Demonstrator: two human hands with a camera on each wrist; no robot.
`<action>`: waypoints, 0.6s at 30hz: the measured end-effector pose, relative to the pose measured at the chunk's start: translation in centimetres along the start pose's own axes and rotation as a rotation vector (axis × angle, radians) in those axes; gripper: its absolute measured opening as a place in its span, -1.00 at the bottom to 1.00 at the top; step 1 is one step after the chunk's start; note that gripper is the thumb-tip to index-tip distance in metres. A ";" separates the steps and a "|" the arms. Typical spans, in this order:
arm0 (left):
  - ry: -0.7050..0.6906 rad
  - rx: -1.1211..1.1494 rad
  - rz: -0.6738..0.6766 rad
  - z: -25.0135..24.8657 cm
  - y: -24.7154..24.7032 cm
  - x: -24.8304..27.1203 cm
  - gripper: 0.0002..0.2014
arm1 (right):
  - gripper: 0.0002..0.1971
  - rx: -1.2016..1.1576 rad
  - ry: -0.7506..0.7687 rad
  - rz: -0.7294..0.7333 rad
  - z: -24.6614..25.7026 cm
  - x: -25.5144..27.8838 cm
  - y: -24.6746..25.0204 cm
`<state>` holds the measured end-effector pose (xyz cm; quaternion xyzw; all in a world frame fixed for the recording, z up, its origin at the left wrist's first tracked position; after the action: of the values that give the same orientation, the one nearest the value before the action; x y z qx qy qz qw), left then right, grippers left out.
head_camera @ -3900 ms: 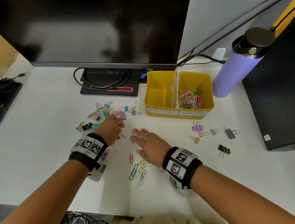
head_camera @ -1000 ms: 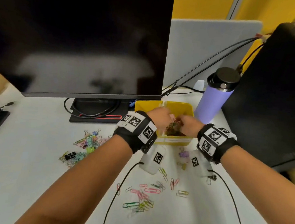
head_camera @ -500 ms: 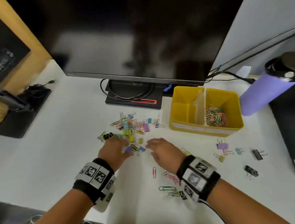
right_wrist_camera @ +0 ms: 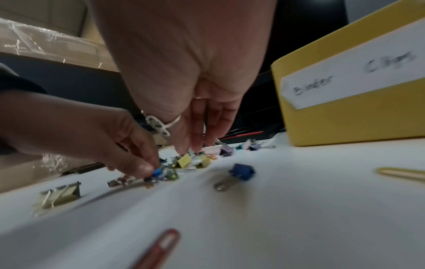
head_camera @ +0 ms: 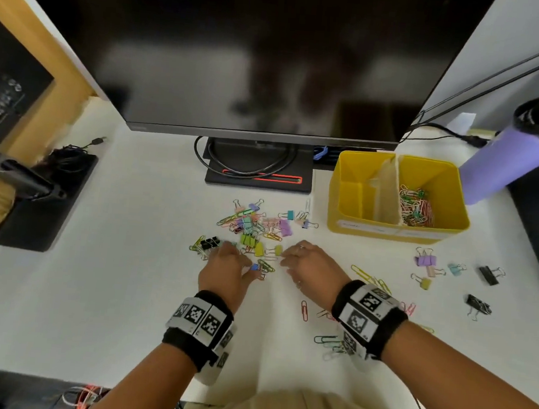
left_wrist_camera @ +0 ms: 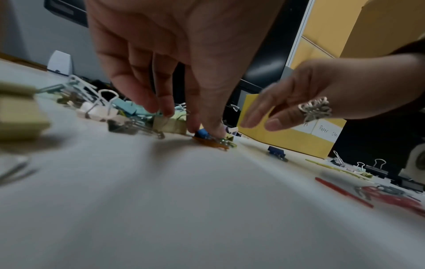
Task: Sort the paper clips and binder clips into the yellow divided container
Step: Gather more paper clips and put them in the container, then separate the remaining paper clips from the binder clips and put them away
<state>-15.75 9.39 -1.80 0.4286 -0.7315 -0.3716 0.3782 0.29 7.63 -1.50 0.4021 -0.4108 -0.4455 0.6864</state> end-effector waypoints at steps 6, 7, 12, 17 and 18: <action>-0.066 -0.022 0.019 1.0 0.1 0.2 -0.82 | -0.53 -0.084 -0.073 0.201 1.2 -1.3 -2.2; -0.083 -0.015 0.017 1.3 0.1 0.4 -0.81 | -0.55 -0.072 -0.080 0.204 1.0 -1.3 -2.4; -0.144 0.017 0.000 2.1 -0.1 1.7 -0.82 | -0.59 -0.102 0.003 0.118 1.0 -0.8 -2.3; -0.118 0.212 -0.127 3.1 0.6 2.6 -0.91 | -0.56 -0.111 0.038 0.170 2.7 -0.9 -4.0; -0.094 0.234 -0.150 3.4 0.9 2.6 -0.90 | -0.57 -0.077 0.036 0.210 2.9 -0.8 -4.4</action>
<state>-19.90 8.08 -1.93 0.5056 -0.7526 -0.3305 0.2621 -3.84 6.60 -4.69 0.3382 -0.4209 -0.3793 0.7514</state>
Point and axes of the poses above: each hand's wrist, its own x-axis away from the middle knuckle, its own y-axis out of the back of the hand, z = x × y, the point moved 3 cm from there along -x, towards the middle knuckle, and after that the axes turned 13 degrees about -y, right-handed, at the moved point
